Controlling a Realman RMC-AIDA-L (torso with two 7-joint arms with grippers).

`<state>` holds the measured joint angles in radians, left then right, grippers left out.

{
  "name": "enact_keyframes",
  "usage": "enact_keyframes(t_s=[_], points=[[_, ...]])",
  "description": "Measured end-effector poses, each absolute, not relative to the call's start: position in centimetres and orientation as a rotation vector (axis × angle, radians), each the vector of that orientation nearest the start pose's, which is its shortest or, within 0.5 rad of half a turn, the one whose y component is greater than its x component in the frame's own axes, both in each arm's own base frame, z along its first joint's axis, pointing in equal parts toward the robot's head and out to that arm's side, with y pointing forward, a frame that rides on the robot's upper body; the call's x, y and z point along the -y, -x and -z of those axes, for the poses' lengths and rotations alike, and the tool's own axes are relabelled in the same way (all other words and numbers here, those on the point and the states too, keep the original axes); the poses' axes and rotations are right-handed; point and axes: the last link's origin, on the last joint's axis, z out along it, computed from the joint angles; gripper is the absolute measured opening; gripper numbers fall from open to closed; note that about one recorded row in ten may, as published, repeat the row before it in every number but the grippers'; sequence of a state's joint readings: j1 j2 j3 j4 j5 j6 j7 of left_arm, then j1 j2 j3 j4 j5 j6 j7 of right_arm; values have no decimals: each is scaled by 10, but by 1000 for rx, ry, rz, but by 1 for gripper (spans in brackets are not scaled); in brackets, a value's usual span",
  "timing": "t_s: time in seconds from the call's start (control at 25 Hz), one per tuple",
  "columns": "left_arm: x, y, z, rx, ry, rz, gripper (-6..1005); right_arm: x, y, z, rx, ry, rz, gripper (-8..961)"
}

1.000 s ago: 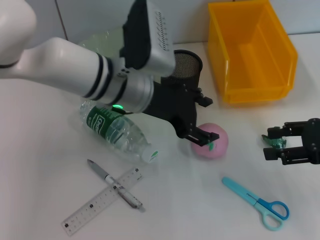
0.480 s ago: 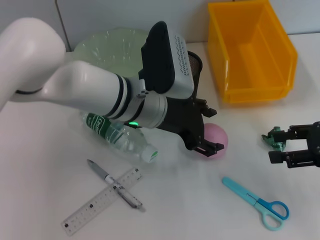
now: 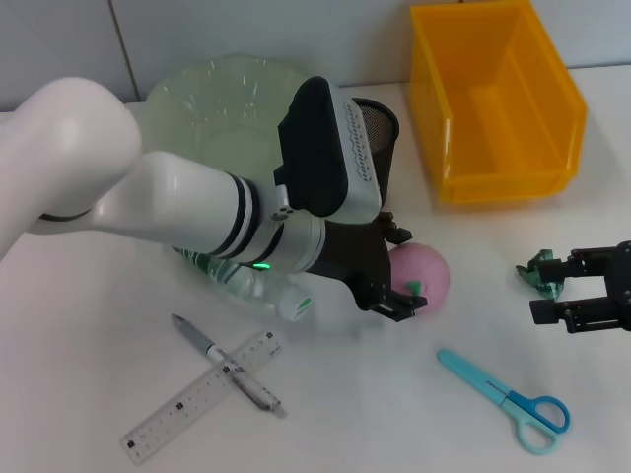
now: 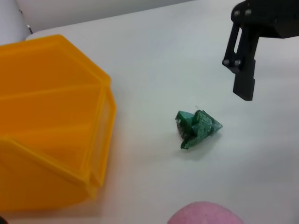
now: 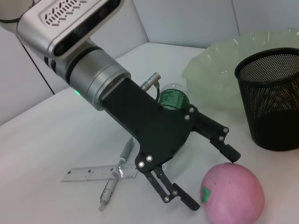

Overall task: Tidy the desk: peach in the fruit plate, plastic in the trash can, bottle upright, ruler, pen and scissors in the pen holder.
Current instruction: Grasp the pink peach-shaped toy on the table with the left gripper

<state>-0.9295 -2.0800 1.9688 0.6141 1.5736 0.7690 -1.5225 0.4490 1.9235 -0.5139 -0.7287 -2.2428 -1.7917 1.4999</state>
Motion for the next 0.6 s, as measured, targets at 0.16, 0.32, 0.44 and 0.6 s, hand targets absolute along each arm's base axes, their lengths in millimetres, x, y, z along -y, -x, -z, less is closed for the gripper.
enact_keyframes(t_s=[0.16,0.32,0.44,0.6], points=[[-370,120,151,-180,2969,10,785,-291,-323,-79,-854,2756,-470,710],[-367,123,152,-195,2961,13,782,-291,-323,-79,-857,2753,-472,708],[-362,123,155,-228,2962,13,780,-291,-323,-79,-857,2751,-473,707],[-361,121,156,-243,2960,15,684,-291,-323,-79,-858,2752,-473,706]])
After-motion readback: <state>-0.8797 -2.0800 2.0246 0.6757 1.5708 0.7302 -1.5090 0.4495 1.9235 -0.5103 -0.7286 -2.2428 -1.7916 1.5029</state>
